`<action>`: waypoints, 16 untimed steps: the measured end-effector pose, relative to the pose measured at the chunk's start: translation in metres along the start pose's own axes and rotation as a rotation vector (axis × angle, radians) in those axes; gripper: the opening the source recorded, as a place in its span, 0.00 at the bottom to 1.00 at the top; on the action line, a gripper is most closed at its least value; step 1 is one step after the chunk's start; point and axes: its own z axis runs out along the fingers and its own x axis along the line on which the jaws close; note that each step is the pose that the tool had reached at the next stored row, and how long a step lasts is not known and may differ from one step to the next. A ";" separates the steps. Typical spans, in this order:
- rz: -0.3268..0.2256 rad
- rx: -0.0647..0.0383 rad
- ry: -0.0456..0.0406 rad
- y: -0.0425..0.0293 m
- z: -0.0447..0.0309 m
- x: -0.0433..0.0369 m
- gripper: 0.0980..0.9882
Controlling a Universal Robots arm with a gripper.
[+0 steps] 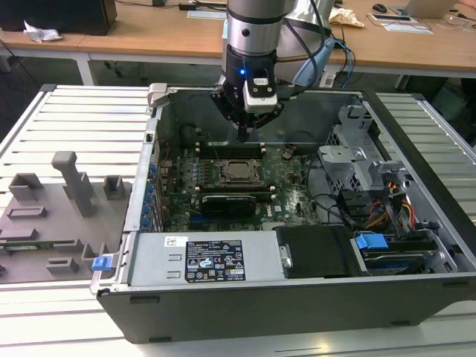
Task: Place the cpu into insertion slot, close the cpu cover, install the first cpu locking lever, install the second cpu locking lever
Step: 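Install the first cpu locking lever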
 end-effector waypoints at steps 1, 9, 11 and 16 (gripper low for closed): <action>-0.021 0.000 0.0006 0.0000 0.0000 0.0000 0.01; -0.100 0.001 0.0029 0.0000 0.0001 0.0000 0.01; -0.112 0.001 0.0032 0.0000 0.0001 0.0000 0.01; -0.149 0.001 0.0043 0.0000 0.0001 0.0000 0.01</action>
